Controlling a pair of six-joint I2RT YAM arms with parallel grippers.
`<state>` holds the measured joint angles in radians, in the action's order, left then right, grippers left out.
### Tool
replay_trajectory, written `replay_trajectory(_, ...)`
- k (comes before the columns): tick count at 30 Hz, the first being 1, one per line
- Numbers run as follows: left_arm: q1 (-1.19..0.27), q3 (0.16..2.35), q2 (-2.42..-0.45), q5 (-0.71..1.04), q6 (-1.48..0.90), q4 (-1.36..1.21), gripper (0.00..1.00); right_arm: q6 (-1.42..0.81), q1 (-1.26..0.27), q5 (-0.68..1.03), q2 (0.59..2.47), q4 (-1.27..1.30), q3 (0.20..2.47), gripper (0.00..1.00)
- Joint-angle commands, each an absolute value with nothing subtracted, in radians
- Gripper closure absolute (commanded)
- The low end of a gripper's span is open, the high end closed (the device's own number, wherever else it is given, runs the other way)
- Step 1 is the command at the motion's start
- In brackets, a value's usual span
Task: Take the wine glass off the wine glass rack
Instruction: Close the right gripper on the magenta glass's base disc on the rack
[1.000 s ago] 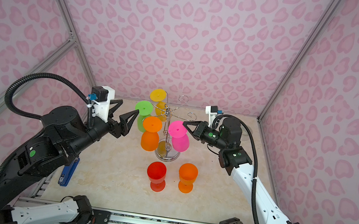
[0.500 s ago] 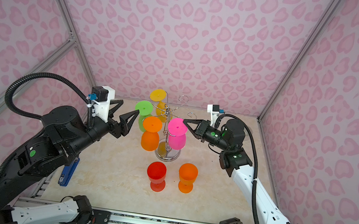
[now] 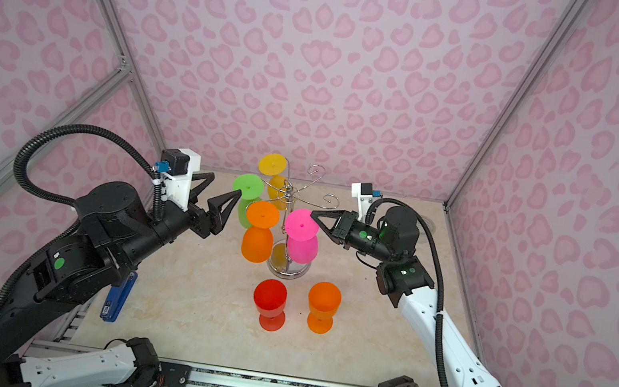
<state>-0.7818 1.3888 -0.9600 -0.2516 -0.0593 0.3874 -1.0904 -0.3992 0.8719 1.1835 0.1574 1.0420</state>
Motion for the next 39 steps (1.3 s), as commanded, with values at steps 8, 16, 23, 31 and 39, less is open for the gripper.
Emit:
replay_trajectory(8,-0.777,1.385,-0.963,-0.239,-0.073,0.333,0.27,-1.058,-0.434,0.845,1.224,0.155,1.075,1.0)
replay_trajectory(16,-0.773,1.378,-0.956,-0.236,-0.075,0.334,0.27,-1.055,-0.434,0.828,1.267,0.169,1.104,1.0)
replay_trajectory(23,-0.771,1.371,-0.951,-0.233,-0.077,0.334,0.27,-1.048,-0.429,0.81,1.292,0.165,1.139,1.0)
replay_trajectory(31,-0.768,1.371,-0.945,-0.226,-0.078,0.336,0.28,-1.048,-0.396,0.792,1.294,0.156,1.148,1.0)
replay_trajectory(39,-0.767,1.377,-0.948,-0.219,-0.078,0.337,0.28,-1.072,-0.334,0.799,1.267,0.181,1.108,1.0)
